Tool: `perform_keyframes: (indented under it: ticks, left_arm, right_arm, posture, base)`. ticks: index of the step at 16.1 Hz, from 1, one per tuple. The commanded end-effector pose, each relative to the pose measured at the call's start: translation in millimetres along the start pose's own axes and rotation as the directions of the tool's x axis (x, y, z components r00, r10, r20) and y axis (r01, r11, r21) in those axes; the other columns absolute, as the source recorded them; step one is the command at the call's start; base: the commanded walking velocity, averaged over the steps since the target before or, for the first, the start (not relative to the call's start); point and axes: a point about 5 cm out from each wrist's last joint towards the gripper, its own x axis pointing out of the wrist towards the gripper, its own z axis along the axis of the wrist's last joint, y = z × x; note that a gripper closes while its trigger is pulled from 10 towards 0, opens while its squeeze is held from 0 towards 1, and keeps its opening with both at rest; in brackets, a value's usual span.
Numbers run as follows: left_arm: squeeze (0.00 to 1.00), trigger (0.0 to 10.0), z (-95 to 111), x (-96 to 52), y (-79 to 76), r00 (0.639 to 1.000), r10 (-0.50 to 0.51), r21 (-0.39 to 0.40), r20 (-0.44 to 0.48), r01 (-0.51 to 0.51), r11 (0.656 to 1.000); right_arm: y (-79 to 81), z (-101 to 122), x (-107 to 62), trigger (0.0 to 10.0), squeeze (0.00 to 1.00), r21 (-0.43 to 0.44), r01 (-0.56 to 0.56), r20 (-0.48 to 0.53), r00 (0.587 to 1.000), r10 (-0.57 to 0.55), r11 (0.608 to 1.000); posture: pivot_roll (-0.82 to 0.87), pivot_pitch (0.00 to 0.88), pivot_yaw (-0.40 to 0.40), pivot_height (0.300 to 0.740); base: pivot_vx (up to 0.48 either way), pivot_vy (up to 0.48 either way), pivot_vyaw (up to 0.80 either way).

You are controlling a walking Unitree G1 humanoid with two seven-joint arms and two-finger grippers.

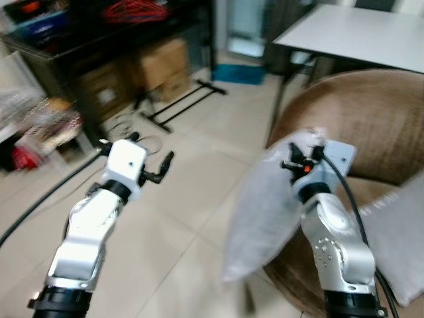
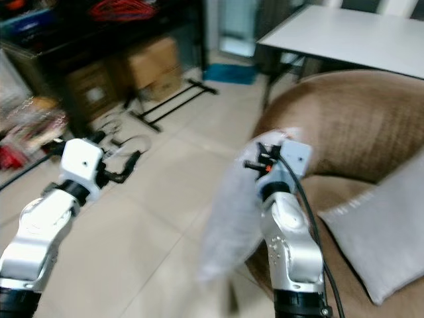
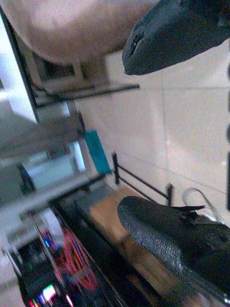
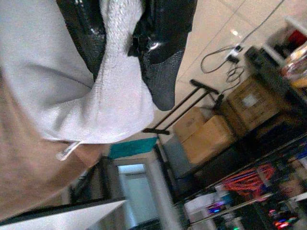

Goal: Move the pillow to the sofa from floor

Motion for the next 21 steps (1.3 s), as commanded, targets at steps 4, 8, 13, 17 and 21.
perform_keyframes:
  ticks: [4,8,13,17,21]
  left_arm:
    - [0.00,10.0,2.3,-1.3,-3.0,0.999,-0.035,0.002,0.002,0.035,0.999]
    - [0.00,10.0,1.2,-1.6,-6.1,0.997,-0.071,0.005,-0.008,0.071,0.997]
    - [0.00,10.0,1.8,0.3,-6.3,0.995,-0.095,0.013,-0.013,0.096,0.995]
    - [0.00,10.0,3.1,0.4,-7.8,0.994,-0.107,0.018,-0.013,0.108,0.994]
    - [0.00,10.0,2.0,-0.7,-9.1,0.993,-0.114,0.026,-0.023,0.115,0.993]
  right_arm:
    - [-6.2,11.6,-1.0,10.0,0.00,-0.002,0.037,0.062,0.997,-0.037,0.999]
    - [-11.6,11.4,-5.5,10.0,0.00,0.002,0.066,0.060,0.996,-0.066,0.998]
    - [-4.1,17.2,-7.5,10.0,0.00,-0.004,0.043,0.090,0.995,-0.042,0.999]
    - [-0.5,21.5,-4.3,10.0,0.00,-0.017,0.026,0.108,0.994,-0.024,1.000]
    - [4.0,22.7,2.0,10.0,0.00,-0.040,-0.002,0.113,0.994,0.007,0.999]
  posture:
    - [-0.03,0.000,0.090,0.740]
    - [-0.04,0.000,0.097,0.740]
    - [-0.04,0.000,0.112,0.740]
    - [-0.03,0.000,0.107,0.740]
    - [-0.03,0.000,0.099,0.740]
  base:
    - [0.293,0.000,-0.80]
    - [0.294,0.000,-0.80]
    - [0.294,0.000,-0.79]
    - [0.285,0.000,0.00]
    - [0.204,0.000,0.00]
